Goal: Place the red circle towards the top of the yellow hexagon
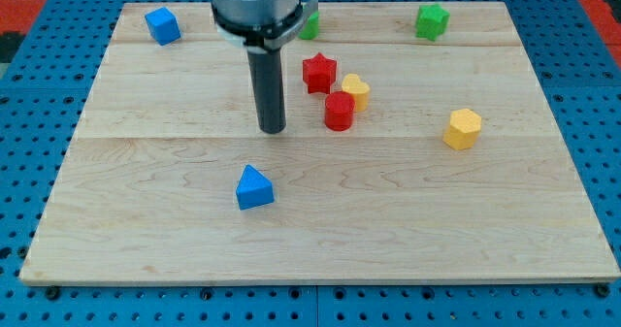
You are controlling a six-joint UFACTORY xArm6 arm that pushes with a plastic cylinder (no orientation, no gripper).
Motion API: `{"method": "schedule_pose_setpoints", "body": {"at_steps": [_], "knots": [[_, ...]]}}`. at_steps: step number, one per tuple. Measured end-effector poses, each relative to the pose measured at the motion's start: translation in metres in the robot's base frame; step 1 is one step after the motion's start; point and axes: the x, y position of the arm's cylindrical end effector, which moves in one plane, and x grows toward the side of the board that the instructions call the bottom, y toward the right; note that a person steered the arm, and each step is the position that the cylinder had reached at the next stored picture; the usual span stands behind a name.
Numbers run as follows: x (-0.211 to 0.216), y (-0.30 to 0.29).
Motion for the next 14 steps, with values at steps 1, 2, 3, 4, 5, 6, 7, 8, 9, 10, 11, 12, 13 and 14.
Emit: {"method": "schedule_pose_setpoints", "body": {"at_steps": [1,2,3,4,5,6,7,8,9,10,11,12,13,14], "knots": [[-0.028,0.086],[-0.043,0.170],[-0.030,0.122],[-0.005,0.074],[0.021,0.129],[0.012,0.184],[0.013,0.161],[-0.007,0.178],[-0.010,0.182],[-0.010,0.188],[-0.010,0.200],[-0.009,0.181],[-0.009,0.176],[-0.011,0.176]]}}
